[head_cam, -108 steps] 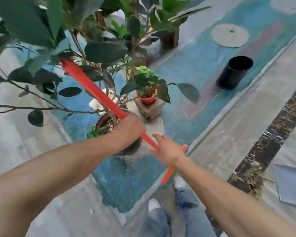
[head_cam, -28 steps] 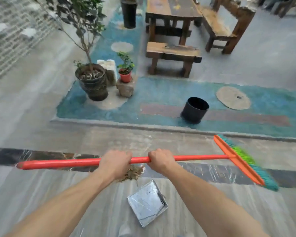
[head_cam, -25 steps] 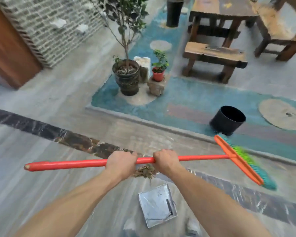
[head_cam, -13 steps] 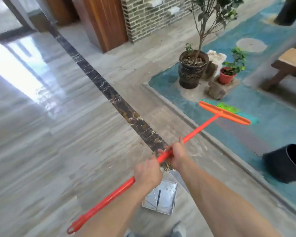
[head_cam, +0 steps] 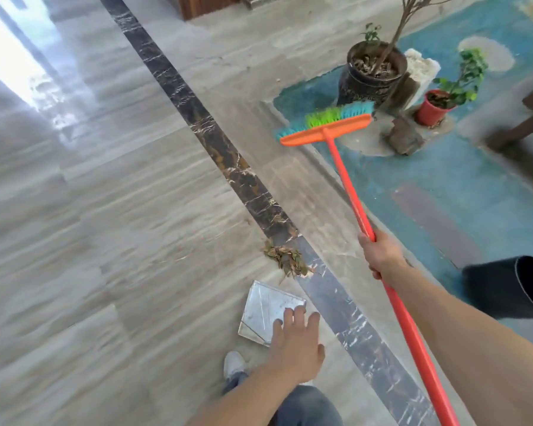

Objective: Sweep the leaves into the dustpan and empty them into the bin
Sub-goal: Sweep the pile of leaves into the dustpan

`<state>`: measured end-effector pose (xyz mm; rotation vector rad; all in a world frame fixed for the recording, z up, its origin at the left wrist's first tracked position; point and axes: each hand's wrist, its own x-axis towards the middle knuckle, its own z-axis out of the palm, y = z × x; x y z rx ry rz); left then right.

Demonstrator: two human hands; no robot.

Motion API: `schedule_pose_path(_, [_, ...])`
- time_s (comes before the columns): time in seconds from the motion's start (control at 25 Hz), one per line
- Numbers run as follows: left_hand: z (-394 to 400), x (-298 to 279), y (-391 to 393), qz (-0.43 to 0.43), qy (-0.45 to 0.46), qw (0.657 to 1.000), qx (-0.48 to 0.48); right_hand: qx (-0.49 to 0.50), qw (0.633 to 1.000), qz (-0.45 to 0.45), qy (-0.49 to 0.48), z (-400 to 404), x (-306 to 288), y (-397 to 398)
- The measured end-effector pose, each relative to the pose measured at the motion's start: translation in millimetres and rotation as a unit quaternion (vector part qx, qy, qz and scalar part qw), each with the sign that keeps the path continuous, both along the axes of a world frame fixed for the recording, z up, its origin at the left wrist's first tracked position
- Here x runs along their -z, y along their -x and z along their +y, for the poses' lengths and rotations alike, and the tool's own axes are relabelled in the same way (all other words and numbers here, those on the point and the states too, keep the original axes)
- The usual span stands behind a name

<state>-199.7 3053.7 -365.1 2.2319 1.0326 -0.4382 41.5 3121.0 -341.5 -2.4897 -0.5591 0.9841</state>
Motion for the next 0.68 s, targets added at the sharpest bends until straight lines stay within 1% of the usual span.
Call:
schedule_pose_path(0.04, [-1, 20, 12, 0.042, 0.010, 0.999, -0.010, -0.030, 0.999, -0.002, 0.031, -4, 13, -3])
schedule_pose_path(0.08, [-2, 34, 19, 0.065, 0.027, 0.997, -0.027, -0.057, 0.997, 0.000, 0.059, -7, 26, -2])
schedule_pose_path(0.16, [-2, 57, 18, 0.068, 0.055, 0.994, -0.062, -0.105, 0.990, 0.011, 0.097, -7, 56, 3])
schedule_pose_path(0.2, [0, 65, 13, 0.050, 0.069, 0.992, -0.093, -0.118, 0.987, 0.020, 0.106, -6, 71, 7])
schedule_pose_path(0.24, [0, 74, 6, 0.013, 0.088, 0.985, -0.146, -0.127, 0.985, 0.029, 0.114, -3, 89, 11])
schedule_pose_path(0.28, [1, 80, 1, -0.027, 0.107, 0.971, -0.210, -0.131, 0.983, 0.041, 0.119, 1, 103, 14])
schedule_pose_path(0.36, [-2, 92, -5, -0.094, 0.130, 0.928, -0.338, -0.138, 0.978, 0.071, 0.137, 10, 135, 18])
schedule_pose_path(0.44, [-4, 96, -3, -0.113, 0.128, 0.896, -0.410, -0.152, 0.973, 0.085, 0.151, 25, 161, 18])
schedule_pose_path(0.48, [-5, 96, -1, -0.098, 0.136, 0.886, -0.432, -0.163, 0.971, 0.082, 0.156, 36, 172, 17])
schedule_pose_path(0.52, [-5, 95, -2, -0.072, 0.141, 0.886, -0.436, -0.174, 0.969, 0.075, 0.156, 51, 185, 18])
schedule_pose_path(0.6, [-9, 99, -5, -0.050, 0.124, 0.890, -0.437, -0.192, 0.968, 0.066, 0.151, 82, 212, 25])
schedule_pose_path(0.68, [-2, 102, -6, -0.048, 0.045, 0.907, -0.416, -0.198, 0.968, 0.076, 0.132, 112, 240, 36])
